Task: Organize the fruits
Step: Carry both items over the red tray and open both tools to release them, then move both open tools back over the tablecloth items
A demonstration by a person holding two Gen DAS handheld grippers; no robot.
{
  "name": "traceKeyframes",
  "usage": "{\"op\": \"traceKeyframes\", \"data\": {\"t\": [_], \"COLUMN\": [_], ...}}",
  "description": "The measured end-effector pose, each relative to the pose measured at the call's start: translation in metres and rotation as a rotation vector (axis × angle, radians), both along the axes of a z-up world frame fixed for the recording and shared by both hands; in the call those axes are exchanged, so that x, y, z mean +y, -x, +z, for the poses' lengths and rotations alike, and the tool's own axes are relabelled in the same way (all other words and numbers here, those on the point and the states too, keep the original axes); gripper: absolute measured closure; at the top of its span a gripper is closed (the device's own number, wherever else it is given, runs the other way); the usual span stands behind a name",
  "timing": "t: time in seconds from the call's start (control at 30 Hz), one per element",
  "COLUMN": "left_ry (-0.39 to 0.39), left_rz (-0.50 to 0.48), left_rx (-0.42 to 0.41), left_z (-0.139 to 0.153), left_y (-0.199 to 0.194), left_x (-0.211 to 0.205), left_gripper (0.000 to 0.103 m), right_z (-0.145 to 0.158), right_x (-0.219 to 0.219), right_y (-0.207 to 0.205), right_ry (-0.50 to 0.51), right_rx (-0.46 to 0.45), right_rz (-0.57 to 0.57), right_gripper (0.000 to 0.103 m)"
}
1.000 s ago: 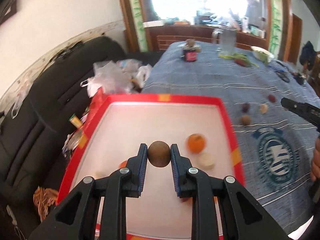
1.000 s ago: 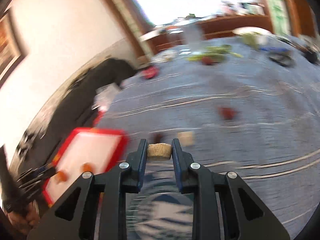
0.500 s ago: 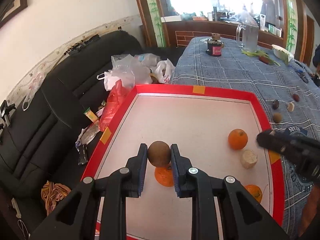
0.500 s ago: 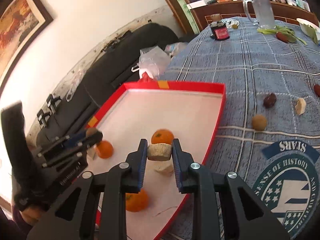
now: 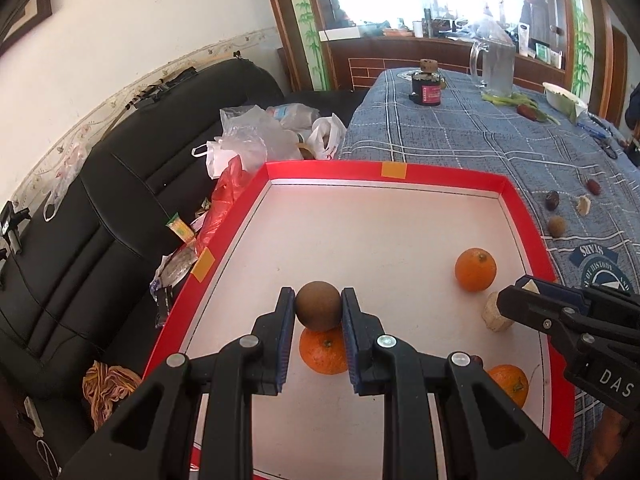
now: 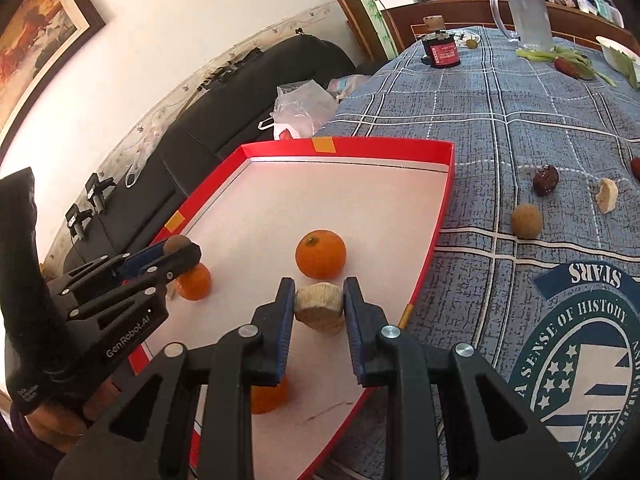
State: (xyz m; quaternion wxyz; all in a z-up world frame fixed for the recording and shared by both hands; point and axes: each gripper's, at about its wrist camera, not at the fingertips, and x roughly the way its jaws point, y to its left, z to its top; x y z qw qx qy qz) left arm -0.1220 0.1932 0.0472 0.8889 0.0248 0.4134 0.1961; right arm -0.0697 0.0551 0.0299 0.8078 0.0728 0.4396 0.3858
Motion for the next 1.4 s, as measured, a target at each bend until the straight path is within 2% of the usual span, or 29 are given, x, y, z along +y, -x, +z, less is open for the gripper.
{"op": "traceKeyframes", "data": {"t": [0.27, 0.37, 0.43, 0.47, 0.67, 0.83, 1.07, 1.27, 1.4], "left_ry": [-0.008, -0.016, -0.022, -0.027, -0.032, -0.032, -0.043, -0.055, -0.059], "left_rz": [0.003, 0.009, 0.014, 0.015, 0.006, -0.026, -0.121, -0.192, -0.207], "left_rx": [0.009, 0.008, -0.003, -0.006, -0.034, -0.039, -0.03, -0.041, -0.028], "left_z": [0.0, 0.002, 0.004, 0.006, 0.015, 0.017, 0.016, 0.02, 0.019], "left_y": [0.0, 0.001, 0.003, 0.003, 0.005, 0.003, -0.009, -0.017, -0.018], "left_x": [-0.003, -0.002, -0.002, -0.003, -0.012, -0.026, -0.059, -0.083, -0.09], "left_gripper": [0.08, 0.07, 0.059, 0.058, 0.042, 0.034, 0.033, 0.032, 0.032], "right_z": [-0.001, 0.002, 0.007, 0.009, 0.027, 0.021, 0.014, 0.016, 0.017], "right_x": [-0.002, -0.004, -0.008, -0.012, -0.058, -0.115, -0.184, -0.194, -0.194], "right_y": [0.0, 0.001, 0.002, 0.003, -0.003, -0.02, -0.038, -0.053, -0.068], "right_ry": [0.003, -0.022, -0.051, -0.062, -0.102, -0.094, -0.031, 0.035, 0.071], "right_rx": [0.004, 0.018, 0.013, 0.004, -0.065, -0.043, -0.02, -0.043, -0.079], "right_rz": [-0.003, 0.015, 0.016, 0.007, -0.101, -0.242, -0.415, -0.431, -0.443], "right_gripper": [0.075, 0.063, 0.048, 0.046, 0.041, 0.04, 0.04, 0.04, 0.04]}}
